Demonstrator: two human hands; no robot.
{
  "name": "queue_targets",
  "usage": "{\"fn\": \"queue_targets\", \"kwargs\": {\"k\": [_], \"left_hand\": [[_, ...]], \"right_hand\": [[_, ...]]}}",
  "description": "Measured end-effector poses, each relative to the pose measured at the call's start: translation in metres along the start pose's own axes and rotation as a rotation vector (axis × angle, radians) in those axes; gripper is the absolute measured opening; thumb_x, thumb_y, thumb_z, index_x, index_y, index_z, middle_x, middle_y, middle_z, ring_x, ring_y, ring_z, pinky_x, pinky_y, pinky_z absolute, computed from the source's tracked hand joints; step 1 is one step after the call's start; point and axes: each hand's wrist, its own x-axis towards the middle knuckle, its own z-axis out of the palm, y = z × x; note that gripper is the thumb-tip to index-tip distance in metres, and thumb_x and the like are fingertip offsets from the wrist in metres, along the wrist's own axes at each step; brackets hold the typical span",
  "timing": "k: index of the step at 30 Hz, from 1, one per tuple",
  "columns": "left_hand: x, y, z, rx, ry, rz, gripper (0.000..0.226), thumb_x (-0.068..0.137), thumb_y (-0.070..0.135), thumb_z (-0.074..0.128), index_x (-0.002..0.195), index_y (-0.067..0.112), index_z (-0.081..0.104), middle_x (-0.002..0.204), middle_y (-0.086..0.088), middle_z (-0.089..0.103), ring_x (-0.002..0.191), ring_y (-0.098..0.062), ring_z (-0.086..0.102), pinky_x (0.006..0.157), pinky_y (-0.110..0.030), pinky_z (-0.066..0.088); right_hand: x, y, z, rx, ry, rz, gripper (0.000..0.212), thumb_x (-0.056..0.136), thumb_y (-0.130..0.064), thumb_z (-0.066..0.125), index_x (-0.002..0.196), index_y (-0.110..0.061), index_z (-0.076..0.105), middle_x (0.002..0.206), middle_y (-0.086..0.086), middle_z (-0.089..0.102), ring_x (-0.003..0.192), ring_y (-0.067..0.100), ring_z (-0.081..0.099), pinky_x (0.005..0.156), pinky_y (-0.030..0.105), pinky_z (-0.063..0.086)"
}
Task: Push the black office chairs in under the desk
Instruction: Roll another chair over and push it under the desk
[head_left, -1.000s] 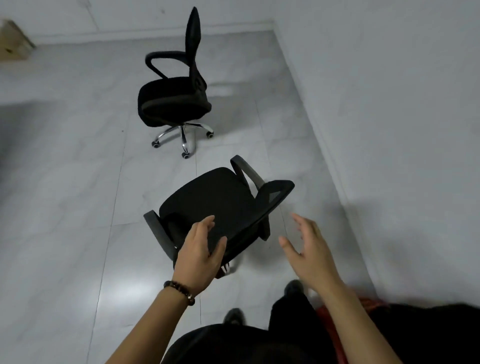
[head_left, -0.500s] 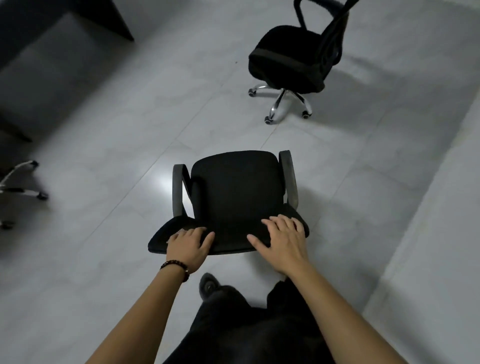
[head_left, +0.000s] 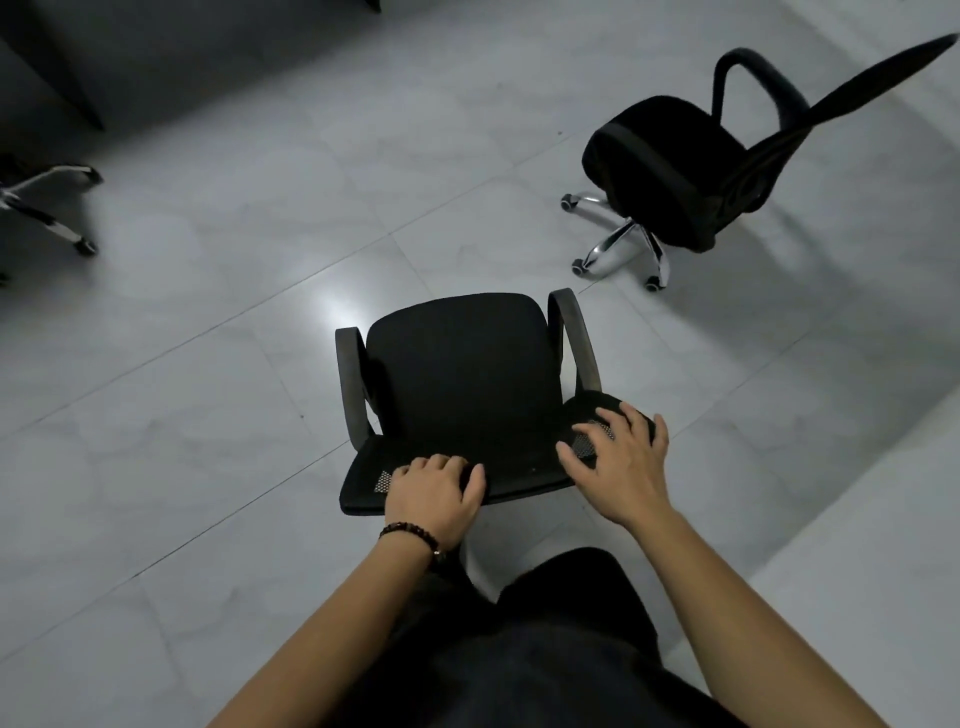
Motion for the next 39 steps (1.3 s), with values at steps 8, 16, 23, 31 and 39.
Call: {"fn": "queue_targets", "kwargs": {"k": [8,16,23,31,39], "left_hand": [[0.02,0.015,-0.004,0.008,0.074,-0.115,0.053,0.094,0.056,0.02,0.118,0.031,0.06,0.122,0.007,0.062,0.113,-0.016,0.053,0.096,-0.035,0.038],[0.075,0.041,-0.022,-0.053,0.195,-0.329,0.051,0.094,0.055,0.022,0.107,0.03,0.065,0.106,0.007,0.066,0.095,-0.017,0.058,0.078,-0.034,0.046],[0.125,-0.001,-0.058,-0.067,0.269,-0.391,0.049,0.093,0.054,0.022,0.093,0.031,0.065,0.088,0.008,0.064,0.077,-0.015,0.055,0.065,-0.031,0.046],[0.21,-0.072,-0.128,-0.045,0.346,-0.364,0.051,0.089,0.055,0.024,0.083,0.028,0.066,0.084,0.008,0.065,0.076,-0.016,0.057,0.06,-0.029,0.044],[0.337,-0.146,-0.232,-0.04,0.298,-0.248,0.054,0.091,0.056,0.019,0.091,0.026,0.065,0.092,-0.001,0.066,0.084,-0.022,0.058,0.066,-0.033,0.039]], "right_hand": [[0.037,0.008,-0.021,-0.038,0.025,-0.162,0.088,0.078,-0.089,0.008,0.132,-0.037,0.056,0.151,-0.002,0.041,0.147,0.021,0.015,0.117,0.05,-0.002],[0.145,0.01,-0.06,-0.104,-0.034,-0.443,0.09,0.074,-0.094,0.009,0.123,-0.039,0.061,0.145,-0.002,0.045,0.143,0.023,0.019,0.114,0.052,0.004],[0.209,-0.046,-0.076,-0.144,-0.011,-0.512,0.088,0.076,-0.09,0.008,0.119,-0.037,0.064,0.132,-0.004,0.055,0.137,0.022,0.03,0.113,0.052,0.01],[0.296,-0.129,-0.092,-0.153,0.109,-0.468,0.079,0.078,-0.088,0.015,0.108,-0.039,0.07,0.118,-0.007,0.061,0.127,0.017,0.04,0.109,0.048,0.015],[0.425,-0.22,-0.139,-0.154,0.059,-0.395,0.085,0.073,-0.092,0.011,0.114,-0.043,0.066,0.124,-0.005,0.058,0.128,0.019,0.037,0.109,0.049,0.014]]}}
